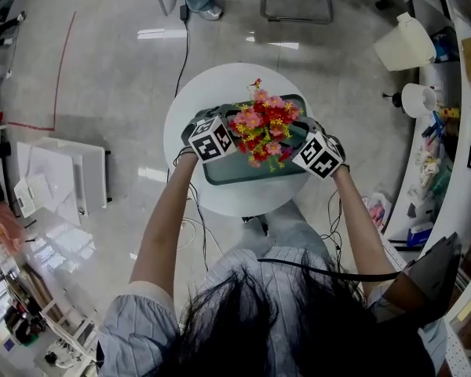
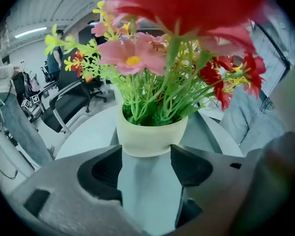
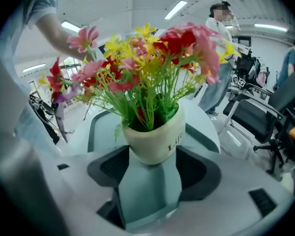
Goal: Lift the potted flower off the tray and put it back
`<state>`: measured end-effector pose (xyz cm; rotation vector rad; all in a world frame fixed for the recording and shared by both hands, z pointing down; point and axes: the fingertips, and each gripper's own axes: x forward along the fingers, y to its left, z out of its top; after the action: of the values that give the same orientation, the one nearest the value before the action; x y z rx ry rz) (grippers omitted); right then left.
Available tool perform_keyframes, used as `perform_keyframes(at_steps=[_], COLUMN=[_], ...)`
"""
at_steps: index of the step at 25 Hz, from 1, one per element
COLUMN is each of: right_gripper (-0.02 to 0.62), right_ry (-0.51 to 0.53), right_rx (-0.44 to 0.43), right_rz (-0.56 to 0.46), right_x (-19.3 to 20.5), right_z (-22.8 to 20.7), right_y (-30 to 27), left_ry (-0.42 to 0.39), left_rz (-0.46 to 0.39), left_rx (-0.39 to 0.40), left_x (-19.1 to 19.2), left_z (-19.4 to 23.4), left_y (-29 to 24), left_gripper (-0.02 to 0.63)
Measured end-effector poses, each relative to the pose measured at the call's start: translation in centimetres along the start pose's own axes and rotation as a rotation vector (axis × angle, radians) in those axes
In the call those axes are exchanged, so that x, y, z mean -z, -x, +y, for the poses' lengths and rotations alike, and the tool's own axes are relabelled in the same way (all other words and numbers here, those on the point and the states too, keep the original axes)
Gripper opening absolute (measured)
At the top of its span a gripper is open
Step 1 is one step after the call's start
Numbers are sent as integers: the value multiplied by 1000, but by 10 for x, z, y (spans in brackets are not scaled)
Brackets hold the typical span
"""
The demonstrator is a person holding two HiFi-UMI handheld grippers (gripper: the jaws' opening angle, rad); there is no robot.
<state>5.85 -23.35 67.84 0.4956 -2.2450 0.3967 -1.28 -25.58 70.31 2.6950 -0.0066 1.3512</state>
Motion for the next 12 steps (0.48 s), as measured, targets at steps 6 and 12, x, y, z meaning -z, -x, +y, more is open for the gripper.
perform_keyframes(at_steps=[6,12], right_gripper=[282,287], right_ry=[27,21], right_rx=[-30,-42], right_rz=[27,27], right_x=[-1,-2], right_z=[2,1], right_y=[-7,-12], left_ry=[-45,-36], left_rz=[53,65], left_rx=[34,46], left_x=[4,4], left_z=[2,3], left_y=[-7,-7], left_gripper=[303,308])
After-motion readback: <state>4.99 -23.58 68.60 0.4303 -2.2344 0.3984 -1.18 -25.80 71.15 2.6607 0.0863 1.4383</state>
